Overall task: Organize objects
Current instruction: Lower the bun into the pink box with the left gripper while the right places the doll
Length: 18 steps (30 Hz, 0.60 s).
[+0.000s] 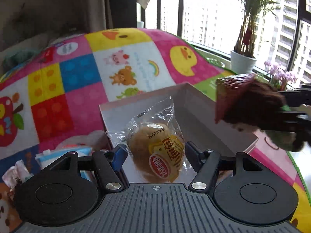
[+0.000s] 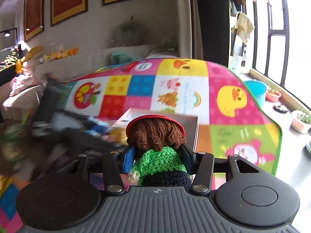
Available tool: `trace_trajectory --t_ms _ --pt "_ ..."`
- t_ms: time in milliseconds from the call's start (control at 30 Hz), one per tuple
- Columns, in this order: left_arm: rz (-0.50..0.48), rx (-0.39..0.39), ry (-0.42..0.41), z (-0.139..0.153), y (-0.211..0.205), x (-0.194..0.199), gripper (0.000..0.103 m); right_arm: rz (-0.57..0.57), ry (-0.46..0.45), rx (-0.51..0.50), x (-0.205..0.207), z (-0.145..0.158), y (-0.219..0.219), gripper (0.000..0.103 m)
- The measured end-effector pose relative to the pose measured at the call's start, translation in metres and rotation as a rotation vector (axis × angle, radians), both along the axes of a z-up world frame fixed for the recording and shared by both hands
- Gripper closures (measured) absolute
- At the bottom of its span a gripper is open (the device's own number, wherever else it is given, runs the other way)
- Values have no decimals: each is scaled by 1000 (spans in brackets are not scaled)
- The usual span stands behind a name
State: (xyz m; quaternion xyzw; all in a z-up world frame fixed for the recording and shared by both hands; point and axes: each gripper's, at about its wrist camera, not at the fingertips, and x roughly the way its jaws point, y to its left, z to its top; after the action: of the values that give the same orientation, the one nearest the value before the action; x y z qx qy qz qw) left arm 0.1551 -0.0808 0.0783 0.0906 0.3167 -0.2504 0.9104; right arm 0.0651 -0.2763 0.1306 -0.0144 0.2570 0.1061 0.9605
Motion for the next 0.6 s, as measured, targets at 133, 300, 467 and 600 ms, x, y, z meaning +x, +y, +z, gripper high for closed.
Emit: trace_trajectory --t_ms 133,300,467,600 --pt "-35 56 14 4 -1 6 34 -43 30 -47 49 -13 19 53" --pt "-85 151 47 -26 -26 12 33 -76 72 -86 68 -29 32 54" --pt "-63 184 47 -33 -39 23 39 -138 79 -38 61 -28 6 71" --pt "9 28 15 -19 -18 24 48 -129 60 -33 52 -18 -8 71"
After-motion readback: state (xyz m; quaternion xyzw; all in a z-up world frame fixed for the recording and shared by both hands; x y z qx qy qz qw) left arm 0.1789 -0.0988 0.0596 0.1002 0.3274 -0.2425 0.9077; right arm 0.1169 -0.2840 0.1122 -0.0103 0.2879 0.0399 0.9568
